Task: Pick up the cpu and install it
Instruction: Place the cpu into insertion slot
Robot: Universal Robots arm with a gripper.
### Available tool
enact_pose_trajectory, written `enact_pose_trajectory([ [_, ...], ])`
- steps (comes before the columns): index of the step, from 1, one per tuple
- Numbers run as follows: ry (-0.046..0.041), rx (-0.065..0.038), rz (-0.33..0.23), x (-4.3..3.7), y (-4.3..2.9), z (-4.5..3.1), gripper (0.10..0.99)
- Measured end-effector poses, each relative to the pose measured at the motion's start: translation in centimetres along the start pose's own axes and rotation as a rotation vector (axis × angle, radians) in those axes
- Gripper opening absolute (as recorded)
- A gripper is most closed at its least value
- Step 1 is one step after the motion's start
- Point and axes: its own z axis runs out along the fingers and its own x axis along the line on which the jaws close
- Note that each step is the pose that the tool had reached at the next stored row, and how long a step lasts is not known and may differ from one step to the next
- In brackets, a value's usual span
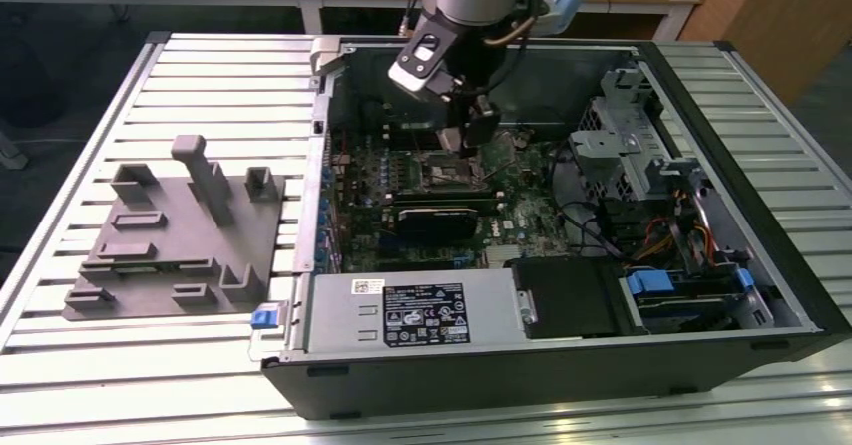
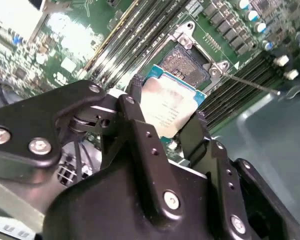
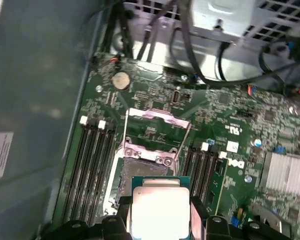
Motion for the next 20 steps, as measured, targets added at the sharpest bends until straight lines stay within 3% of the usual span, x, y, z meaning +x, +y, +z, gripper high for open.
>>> enact_pose_trajectory([
  [7,-0.0051,0.001,0.125,0.00,-0.01,0.18,0.545],
  [11,-0.0072,0.001,0.170,0.00,-0.02,0.46,0.545],
  [20,-0.0073,0.001,0.172,0.01,-0.07,1.53,0.545],
])
